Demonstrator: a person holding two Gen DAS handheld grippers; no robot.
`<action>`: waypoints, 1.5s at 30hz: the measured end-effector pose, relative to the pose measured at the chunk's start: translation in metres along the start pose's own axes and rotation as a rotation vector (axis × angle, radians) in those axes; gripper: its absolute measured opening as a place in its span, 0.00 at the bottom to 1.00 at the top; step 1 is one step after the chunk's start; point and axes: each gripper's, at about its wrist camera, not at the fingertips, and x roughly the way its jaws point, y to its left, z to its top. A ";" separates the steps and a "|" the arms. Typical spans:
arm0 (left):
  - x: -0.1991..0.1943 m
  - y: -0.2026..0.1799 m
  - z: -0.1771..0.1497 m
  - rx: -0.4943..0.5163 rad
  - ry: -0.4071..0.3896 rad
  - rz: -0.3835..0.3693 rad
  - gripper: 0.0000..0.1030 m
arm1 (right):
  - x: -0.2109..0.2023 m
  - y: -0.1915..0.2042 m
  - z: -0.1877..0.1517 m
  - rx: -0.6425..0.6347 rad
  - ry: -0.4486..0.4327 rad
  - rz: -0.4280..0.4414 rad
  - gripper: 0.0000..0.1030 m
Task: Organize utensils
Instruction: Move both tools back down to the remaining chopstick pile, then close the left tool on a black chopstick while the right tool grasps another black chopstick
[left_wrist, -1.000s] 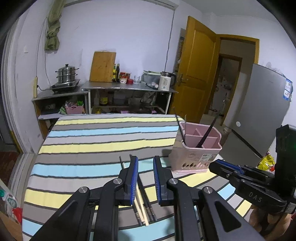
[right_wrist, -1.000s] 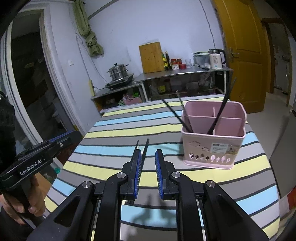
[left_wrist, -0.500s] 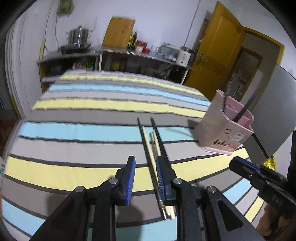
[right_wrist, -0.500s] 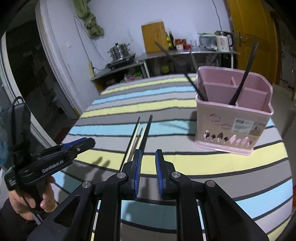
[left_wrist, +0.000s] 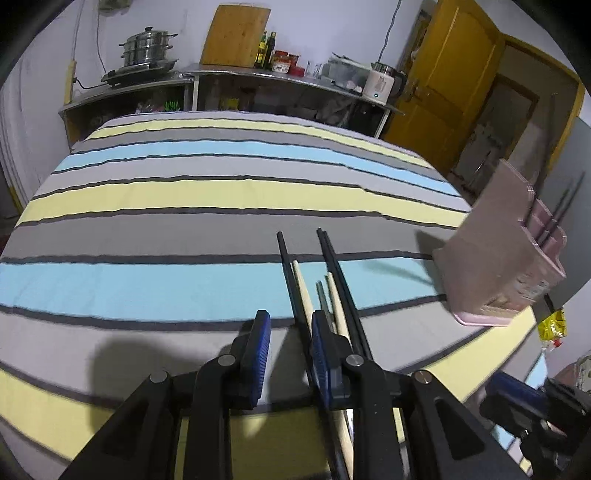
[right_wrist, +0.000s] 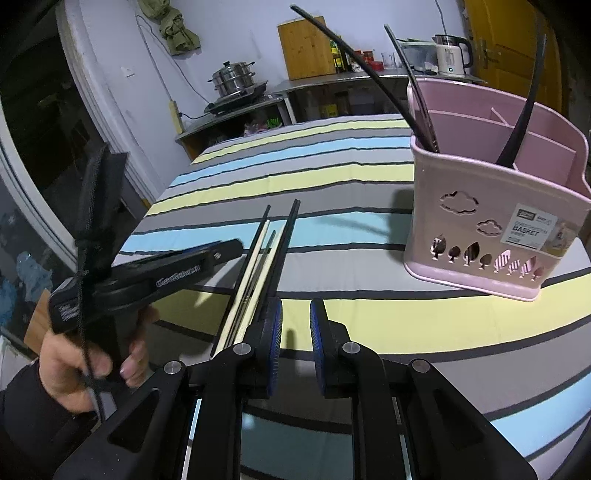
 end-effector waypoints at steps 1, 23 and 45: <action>0.006 0.001 0.001 0.002 0.009 0.009 0.22 | 0.002 -0.001 0.000 0.001 0.003 0.000 0.15; -0.007 0.011 -0.015 0.103 -0.023 0.067 0.15 | 0.051 0.011 0.012 -0.025 0.062 0.006 0.15; -0.008 0.032 -0.011 -0.045 0.020 -0.025 0.15 | 0.084 0.011 0.032 -0.028 0.109 -0.076 0.15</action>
